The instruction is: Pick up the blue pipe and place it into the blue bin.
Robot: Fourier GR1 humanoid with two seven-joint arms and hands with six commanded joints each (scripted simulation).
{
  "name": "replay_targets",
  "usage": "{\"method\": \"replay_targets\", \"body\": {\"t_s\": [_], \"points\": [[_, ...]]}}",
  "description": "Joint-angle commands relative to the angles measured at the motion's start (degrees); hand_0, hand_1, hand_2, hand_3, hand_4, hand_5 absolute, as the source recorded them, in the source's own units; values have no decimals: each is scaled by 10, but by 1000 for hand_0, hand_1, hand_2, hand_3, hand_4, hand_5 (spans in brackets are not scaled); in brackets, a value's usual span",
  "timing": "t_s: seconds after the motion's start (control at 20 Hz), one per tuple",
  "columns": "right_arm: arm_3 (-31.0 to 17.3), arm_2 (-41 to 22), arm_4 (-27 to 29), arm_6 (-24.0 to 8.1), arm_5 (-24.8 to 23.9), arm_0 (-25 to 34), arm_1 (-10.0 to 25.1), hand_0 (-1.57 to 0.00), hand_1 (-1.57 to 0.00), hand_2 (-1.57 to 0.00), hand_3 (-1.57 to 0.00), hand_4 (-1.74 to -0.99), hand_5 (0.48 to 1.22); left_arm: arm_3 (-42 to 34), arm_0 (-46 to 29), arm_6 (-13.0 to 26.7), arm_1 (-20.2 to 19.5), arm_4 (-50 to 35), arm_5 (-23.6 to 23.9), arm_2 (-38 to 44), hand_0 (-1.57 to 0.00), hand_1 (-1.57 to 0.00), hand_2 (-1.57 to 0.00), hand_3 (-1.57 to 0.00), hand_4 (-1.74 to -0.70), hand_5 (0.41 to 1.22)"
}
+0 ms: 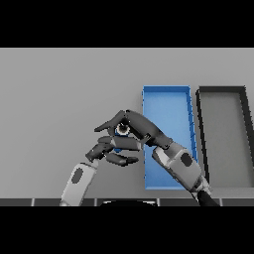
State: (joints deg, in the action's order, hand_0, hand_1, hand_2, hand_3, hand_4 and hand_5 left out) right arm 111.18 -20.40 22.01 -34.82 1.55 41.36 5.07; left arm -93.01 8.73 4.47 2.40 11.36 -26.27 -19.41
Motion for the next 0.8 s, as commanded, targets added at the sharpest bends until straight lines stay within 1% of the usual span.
{"method": "replay_targets", "body": {"t_s": [0.0,0.1,0.15,0.2,0.25,0.35,0.4,0.45,0.5,0.55,0.65,0.75], "points": [[-5,15,31,0,-4,28,19,-1571,-1571,-1571,-1571,-1741,1221,3,1,3,-2,0,-2,1,-6,-5,-5,-5,-906,445],[-23,60,72,12,-3,83,41,-1571,-1571,-1571,-1571,-1741,1221,3,-7,0,-5,0,-6,-2,-3,-3,-3,-3,-906,437],[-26,82,70,15,-23,111,58,-1571,-1571,-1571,-1571,-1741,1221,1,-2,12,1,0,-5,-3,-3,-2,-2,-2,-905,435],[-35,95,58,18,-43,135,73,-1571,-1571,-1571,-1571,-1741,1221,0,-2,13,-4,-1,-6,0,-2,-2,-2,-1,-905,433],[-46,115,54,11,-55,151,95,-1571,-1571,-1571,-1571,-1741,1221,1,5,22,-3,0,-4,3,-1,-1,-1,-1,-902,432],[-64,139,46,-1,-71,164,131,-1571,-1571,-1571,-1571,-1741,1221,2,4,22,-7,0,-5,5,0,0,0,0,-892,428],[-88,155,43,0,-79,167,145,-1571,-1571,-1571,-1571,-1741,1221,0,5,25,-6,-2,-8,3,0,0,0,0,-890,425],[-102,166,47,0,-75,166,161,-1571,-1571,-1571,-1571,-1741,1221,-1,6,27,-6,-6,-8,6,0,0,0,0,-890,421],[-113,181,46,1,-75,157,178,-1571,-1571,-1571,-1571,-1741,1221,-3,3,19,-7,-4,-8,4,0,0,0,0,-890,415],[-114,186,44,0,-69,142,195,-1571,-1571,-1571,-1571,-1741,1221,-3,8,23,-9,-5,-7,8,0,0,0,1,-886,412],[-119,196,32,1,-69,101,217,-1571,-1571,-1571,-1571,-1741,1221,1,14,18,-10,1,-4,6,1,1,1,1,-877,412],[-109,214,41,-1,-79,46,230,-1571,-1571,-1571,-1571,-1741,1221,0,0,4,-13,12,-1,-1,1,1,1,1,-871,415]]}}
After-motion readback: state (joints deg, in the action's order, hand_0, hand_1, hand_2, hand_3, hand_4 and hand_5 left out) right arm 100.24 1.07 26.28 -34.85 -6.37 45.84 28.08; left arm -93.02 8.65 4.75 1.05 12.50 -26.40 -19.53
